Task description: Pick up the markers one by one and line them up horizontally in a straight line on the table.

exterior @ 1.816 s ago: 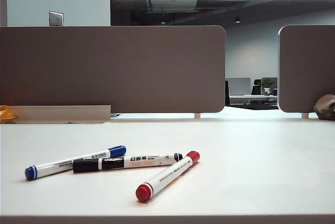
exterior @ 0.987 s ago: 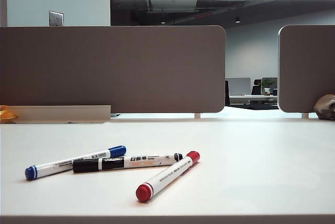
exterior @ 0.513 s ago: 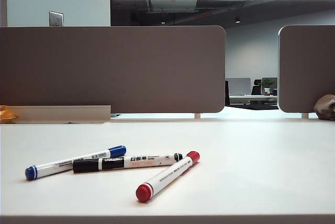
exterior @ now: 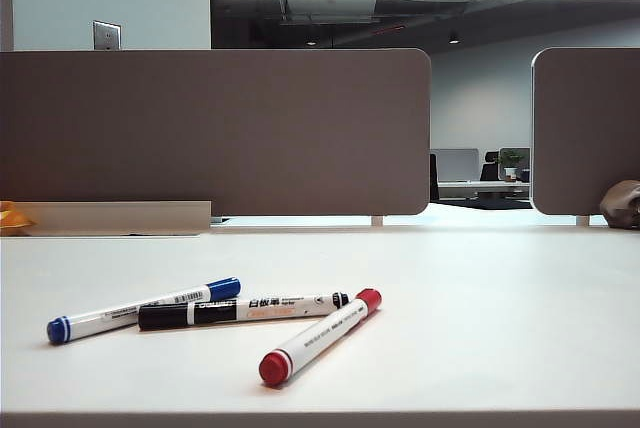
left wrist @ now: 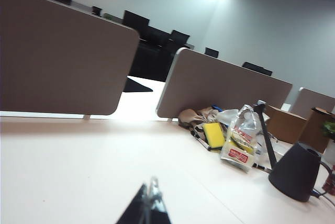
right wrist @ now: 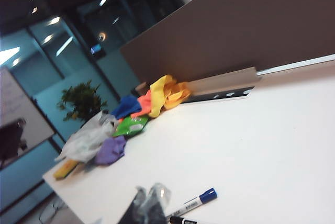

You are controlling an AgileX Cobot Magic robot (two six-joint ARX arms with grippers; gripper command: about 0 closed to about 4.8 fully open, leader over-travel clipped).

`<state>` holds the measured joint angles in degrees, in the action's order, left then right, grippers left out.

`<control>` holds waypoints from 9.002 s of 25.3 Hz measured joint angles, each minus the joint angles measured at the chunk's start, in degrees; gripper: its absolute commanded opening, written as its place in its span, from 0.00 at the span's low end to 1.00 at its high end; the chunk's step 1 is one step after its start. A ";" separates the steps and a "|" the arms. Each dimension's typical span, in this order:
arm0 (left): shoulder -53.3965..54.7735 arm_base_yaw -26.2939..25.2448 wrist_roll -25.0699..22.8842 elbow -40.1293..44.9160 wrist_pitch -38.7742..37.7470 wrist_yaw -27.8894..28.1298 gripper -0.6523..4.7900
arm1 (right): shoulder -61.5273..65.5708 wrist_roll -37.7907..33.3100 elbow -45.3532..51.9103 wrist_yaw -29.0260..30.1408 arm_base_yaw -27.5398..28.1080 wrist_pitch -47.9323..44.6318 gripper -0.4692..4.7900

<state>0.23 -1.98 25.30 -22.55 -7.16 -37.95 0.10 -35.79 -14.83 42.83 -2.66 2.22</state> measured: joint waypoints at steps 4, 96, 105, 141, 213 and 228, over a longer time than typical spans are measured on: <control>0.04 0.00 -8.87 -8.90 -16.13 1.60 0.11 | 1.29 6.86 -6.29 0.59 0.00 10.67 0.09; 45.64 9.55 -33.31 -41.00 -43.01 26.21 0.11 | 107.34 98.88 -62.05 -44.59 -51.17 48.19 0.52; 44.94 9.55 -33.33 -41.00 -43.71 26.21 0.11 | 108.24 98.86 -62.05 -47.52 -51.10 47.52 0.27; 44.06 9.55 -33.57 -41.00 -44.98 26.23 0.11 | 108.28 96.94 -62.05 -54.14 -36.20 49.70 0.27; 43.54 9.55 -33.59 -41.00 -46.25 26.60 0.11 | 108.10 96.94 -61.79 -53.53 -34.86 48.68 0.56; 43.54 9.55 -33.59 -41.00 -46.25 26.60 0.11 | 108.10 96.06 -61.83 -53.70 -34.88 45.35 0.56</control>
<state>43.77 7.57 -8.29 -63.55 -53.41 -11.35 108.20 60.27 -76.66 -10.87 -37.54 47.57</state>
